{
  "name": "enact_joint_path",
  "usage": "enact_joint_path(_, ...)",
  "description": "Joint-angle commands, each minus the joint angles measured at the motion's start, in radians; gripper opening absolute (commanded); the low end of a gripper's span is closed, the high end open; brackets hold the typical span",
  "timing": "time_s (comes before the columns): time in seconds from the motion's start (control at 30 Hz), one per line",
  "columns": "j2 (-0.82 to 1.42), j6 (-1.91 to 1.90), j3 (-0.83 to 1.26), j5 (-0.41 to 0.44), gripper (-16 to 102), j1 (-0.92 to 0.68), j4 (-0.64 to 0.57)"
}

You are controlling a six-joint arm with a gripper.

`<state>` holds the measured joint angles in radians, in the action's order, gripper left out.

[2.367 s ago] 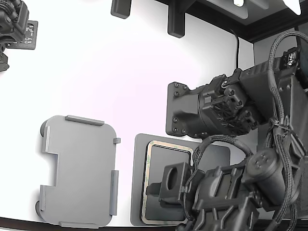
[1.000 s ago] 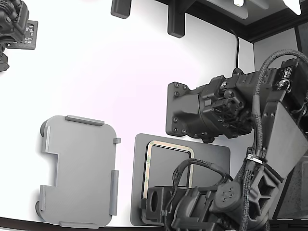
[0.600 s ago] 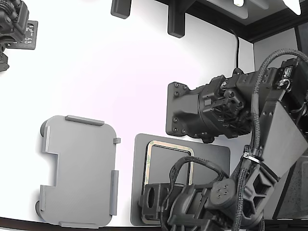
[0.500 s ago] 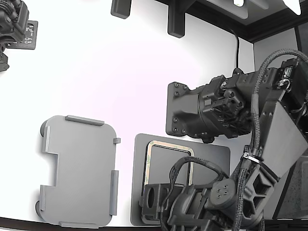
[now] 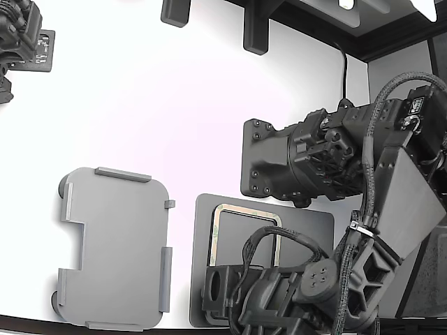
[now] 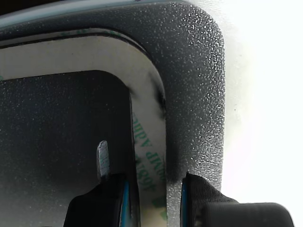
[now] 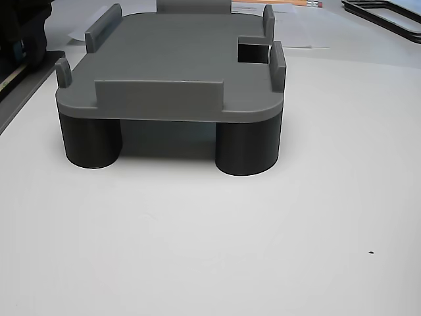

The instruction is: Move top rectangular frame to the holder.

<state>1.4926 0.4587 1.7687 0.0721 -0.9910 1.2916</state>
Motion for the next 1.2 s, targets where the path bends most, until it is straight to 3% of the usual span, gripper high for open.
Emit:
enact_joint_path(0.0,0.015,0.006,-0.031,-0.002,39,0.02,-0.002)
enact_joint_path(0.27,0.015,0.002,-0.04,0.0,19,0.02,0.011)
enact_joint_path(0.37,0.015,-0.002,-0.046,0.006,6,0.02,0.015)
enact_joint_path(0.43,0.015,-0.012,-0.048,0.012,-10,0.018,0.014)
enact_joint_path(0.67,-0.009,-0.078,-0.193,0.031,-11,0.018,0.127)
enact_joint_path(0.9,-0.018,-0.397,-0.449,0.106,-11,0.018,0.356)
enact_joint_path(0.97,0.002,-0.508,-0.476,0.123,-11,0.021,0.364)
enact_joint_path(1.17,0.077,-0.923,-0.495,0.291,-11,0.043,0.364)
